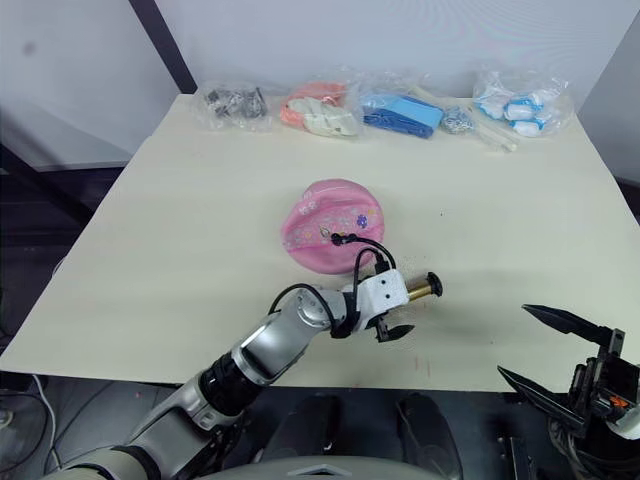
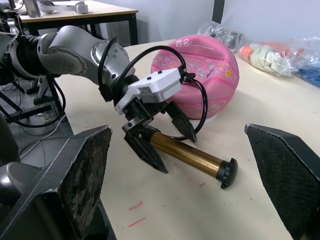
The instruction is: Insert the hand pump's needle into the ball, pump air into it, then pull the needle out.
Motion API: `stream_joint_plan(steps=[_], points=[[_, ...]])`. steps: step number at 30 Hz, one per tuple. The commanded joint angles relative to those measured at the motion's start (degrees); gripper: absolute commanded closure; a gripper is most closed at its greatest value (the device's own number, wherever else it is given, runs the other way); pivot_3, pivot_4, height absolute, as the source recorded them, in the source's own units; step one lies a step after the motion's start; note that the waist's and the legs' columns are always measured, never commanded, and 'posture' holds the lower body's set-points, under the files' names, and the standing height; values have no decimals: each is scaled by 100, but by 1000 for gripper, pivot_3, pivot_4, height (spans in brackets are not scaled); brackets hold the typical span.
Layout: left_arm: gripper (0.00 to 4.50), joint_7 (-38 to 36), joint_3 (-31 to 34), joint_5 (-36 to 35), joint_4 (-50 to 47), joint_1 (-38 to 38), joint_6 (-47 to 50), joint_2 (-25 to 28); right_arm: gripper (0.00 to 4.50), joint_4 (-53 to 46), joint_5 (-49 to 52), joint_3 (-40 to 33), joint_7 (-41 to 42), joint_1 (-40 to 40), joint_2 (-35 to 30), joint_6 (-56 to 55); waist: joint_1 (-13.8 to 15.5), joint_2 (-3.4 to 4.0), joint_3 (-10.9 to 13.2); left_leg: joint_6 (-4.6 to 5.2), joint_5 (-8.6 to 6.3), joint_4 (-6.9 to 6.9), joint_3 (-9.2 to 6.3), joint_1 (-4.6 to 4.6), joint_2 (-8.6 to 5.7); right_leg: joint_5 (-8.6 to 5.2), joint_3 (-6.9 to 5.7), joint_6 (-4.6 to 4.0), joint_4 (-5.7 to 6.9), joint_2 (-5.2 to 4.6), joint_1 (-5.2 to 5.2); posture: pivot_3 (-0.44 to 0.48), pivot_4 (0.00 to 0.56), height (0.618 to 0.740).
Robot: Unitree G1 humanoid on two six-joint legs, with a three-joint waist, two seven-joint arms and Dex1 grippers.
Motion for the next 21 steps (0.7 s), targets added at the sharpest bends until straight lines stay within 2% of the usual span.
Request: stream_joint_plan(steps=[1,8,15,18,21], points=[[153,82,-206,139,161,-53,152,-259,0,-10,9,-240,28,113,29,-182,-1,0,0,0,0,0,0,0,0,0,0,0,0,0,0,0,150,736],[153,45,-267,240,613,-281,313,-437,0,24,-32,-250,21,164,55,-293,-4,1,-1,1,-1,2,1,0,-2,-2,1,4,1,0,0,0,150,736],[153,-112,-250,157,650,-277,337,-494,0,41,-55,-260,50,205,75,-328,-3,2,-1,3,-2,4,4,0,-1,-2,3,4,2,-1,0,0,150,736],[921,-84,-191,185,670,-283,298,-485,0,73,-68,-298,92,255,51,-342,-1,2,-1,3,-2,4,3,0,-1,-2,3,4,1,-1,0,0,150,736],[2385,-115,-147,158,668,-291,264,-477,0,113,-85,-299,102,262,25,-368,-4,2,-1,3,-2,4,4,0,-1,-3,3,5,2,-1,0,0,150,736]])
